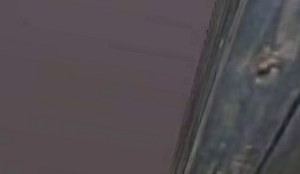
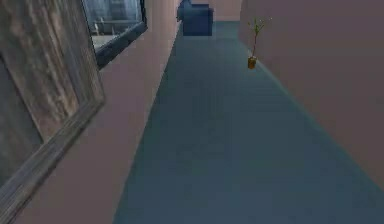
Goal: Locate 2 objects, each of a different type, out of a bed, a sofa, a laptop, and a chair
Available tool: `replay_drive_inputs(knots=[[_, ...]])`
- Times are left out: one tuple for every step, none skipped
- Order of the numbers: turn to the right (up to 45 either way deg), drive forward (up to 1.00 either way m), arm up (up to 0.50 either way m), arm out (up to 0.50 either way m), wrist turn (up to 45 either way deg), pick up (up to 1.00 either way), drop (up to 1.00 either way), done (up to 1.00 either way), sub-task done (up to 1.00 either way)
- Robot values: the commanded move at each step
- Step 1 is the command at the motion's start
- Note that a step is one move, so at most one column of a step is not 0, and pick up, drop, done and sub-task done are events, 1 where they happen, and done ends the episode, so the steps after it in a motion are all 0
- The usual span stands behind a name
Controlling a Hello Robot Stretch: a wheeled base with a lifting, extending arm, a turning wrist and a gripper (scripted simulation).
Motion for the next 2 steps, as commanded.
replay_drive_inputs(knots=[[45.0, 0.00, 0.00, 0.00, 0.0, 0.00, 0.00, 0.00, 0.00], [45.0, 0.00, 0.00, 0.00, 0.0, 0.00, 0.00, 0.00, 0.00]])
